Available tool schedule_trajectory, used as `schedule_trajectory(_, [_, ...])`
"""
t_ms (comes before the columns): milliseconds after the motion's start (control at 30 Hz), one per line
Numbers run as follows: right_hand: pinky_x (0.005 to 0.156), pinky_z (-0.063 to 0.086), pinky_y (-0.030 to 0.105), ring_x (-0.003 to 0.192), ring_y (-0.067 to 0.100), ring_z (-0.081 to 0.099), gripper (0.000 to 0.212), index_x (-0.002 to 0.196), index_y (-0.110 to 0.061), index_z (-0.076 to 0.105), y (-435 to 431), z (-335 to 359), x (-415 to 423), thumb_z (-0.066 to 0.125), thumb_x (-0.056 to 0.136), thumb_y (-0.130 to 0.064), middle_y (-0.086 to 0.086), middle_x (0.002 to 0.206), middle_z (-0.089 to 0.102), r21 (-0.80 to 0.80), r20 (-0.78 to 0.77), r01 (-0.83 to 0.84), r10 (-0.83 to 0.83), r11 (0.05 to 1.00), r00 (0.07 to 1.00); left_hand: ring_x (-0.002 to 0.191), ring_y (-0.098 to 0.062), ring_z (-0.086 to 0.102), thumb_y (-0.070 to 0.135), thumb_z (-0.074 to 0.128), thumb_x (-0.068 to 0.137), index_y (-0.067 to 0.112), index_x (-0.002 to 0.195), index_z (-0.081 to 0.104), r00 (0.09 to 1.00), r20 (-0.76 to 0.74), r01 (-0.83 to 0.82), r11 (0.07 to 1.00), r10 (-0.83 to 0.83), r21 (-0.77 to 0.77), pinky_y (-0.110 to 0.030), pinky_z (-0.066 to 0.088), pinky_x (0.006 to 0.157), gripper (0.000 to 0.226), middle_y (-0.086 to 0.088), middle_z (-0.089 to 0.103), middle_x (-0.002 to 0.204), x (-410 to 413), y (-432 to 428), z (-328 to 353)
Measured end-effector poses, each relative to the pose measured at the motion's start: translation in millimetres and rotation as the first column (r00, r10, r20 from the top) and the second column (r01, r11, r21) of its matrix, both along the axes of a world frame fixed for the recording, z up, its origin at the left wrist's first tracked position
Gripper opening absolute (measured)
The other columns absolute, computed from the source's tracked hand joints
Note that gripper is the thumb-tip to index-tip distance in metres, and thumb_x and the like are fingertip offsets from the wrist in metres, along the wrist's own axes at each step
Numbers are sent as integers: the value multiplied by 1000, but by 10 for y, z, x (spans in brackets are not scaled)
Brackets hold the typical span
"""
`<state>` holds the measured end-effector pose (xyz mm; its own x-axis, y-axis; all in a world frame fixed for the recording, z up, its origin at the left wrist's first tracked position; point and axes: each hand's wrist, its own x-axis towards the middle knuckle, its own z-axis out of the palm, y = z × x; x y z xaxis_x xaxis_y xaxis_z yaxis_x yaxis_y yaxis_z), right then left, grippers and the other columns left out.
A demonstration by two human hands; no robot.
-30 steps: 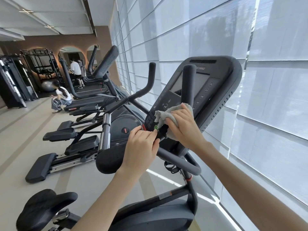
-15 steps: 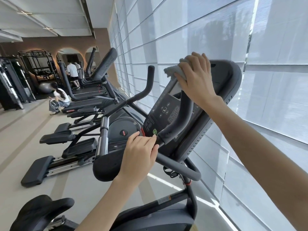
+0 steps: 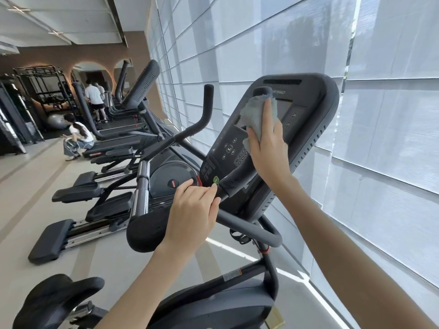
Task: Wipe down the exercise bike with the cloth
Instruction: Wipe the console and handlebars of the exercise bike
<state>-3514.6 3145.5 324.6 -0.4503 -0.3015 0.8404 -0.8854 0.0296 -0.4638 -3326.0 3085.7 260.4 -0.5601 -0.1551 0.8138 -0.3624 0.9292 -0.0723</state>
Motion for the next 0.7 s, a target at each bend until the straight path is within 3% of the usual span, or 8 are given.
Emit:
schedule_trajectory(67, [74, 43, 26, 111, 27, 50, 64, 149, -25, 8, 36, -233, 110, 43, 96, -28, 14, 148, 26, -11, 48, -49, 49, 999, 998, 75, -23, 65, 8, 71, 80, 2, 101, 72, 1000, 4, -7, 1000, 7, -10, -43, 46, 96, 22, -6, 71, 81, 1, -1, -2])
schedule_trajectory(133, [98, 37, 15, 137, 21, 26, 56, 149, -23, 14, 60, -470, 237, 38, 99, -30, 14, 155, 9, -37, 53, -148, 150, 988, 987, 75, -23, 65, 8, 71, 80, 1, 101, 71, 1000, 4, -11, 1000, 11, -18, -44, 46, 96, 22, -7, 71, 81, 2, 1, -5])
schedule_trajectory(200, [114, 21, 21, 145, 20, 3, 51, 146, -21, 26, 80, -646, 367, 35, 98, -35, 11, 157, -4, -26, 110, -211, 212, 977, 971, 78, -24, 65, 8, 70, 80, 1, 102, 71, 1000, 8, -24, 999, 24, -32, -44, 46, 97, 23, -8, 71, 83, 9, 13, -6])
schedule_trajectory(300, [116, 20, 31, 144, 11, -3, 42, 138, -15, 41, 177, -675, 401, 40, 98, -28, 7, 158, -5, 42, 102, -212, 207, 976, 973, 85, -22, 66, 9, 68, 81, 3, 104, 70, 999, 6, -54, 996, 54, -70, -44, 44, 98, 24, -6, 72, 90, 51, 43, -41])
schedule_trajectory(467, [118, 10, 44, 144, 34, 6, 40, 133, -2, 46, 292, -22, 108, 40, 100, -25, 18, 153, 18, 92, -307, -42, 68, 995, 949, 93, -22, 66, 9, 66, 82, 4, 107, 69, 998, -17, -56, 993, 54, -106, -43, 44, 98, 26, -6, 71, 100, 136, 40, -134])
schedule_trajectory(567, [117, 6, 49, 141, 38, 18, 46, 123, -4, 57, 214, 259, -30, 34, 100, -37, 18, 145, 38, 219, -572, 239, -74, 946, 817, 95, -21, 65, 10, 61, 86, 3, 109, 69, 998, -25, -55, 991, 52, -118, -43, 45, 98, 25, -7, 71, 102, 143, 40, -156])
schedule_trajectory(633, [116, 10, 50, 137, 34, 29, 48, 109, -7, 66, 176, 228, -62, 33, 101, -40, 12, 126, 60, 278, -679, 335, -62, 900, 731, 98, -21, 65, 11, 55, 90, 3, 111, 67, 998, -14, -56, 991, 55, -120, -44, 45, 98, 26, -7, 70, 105, 154, 43, -184])
schedule_trajectory(700, [113, 20, 49, 129, 29, 43, 45, 95, -11, 71, 166, 51, -23, 36, 101, -37, 4, 102, 70, 286, -693, 310, -28, 907, 720, 102, -21, 64, 12, 49, 93, 2, 115, 65, 998, 8, -65, 990, 66, -122, -43, 44, 100, 30, -8, 69, 109, 166, 55, -211])
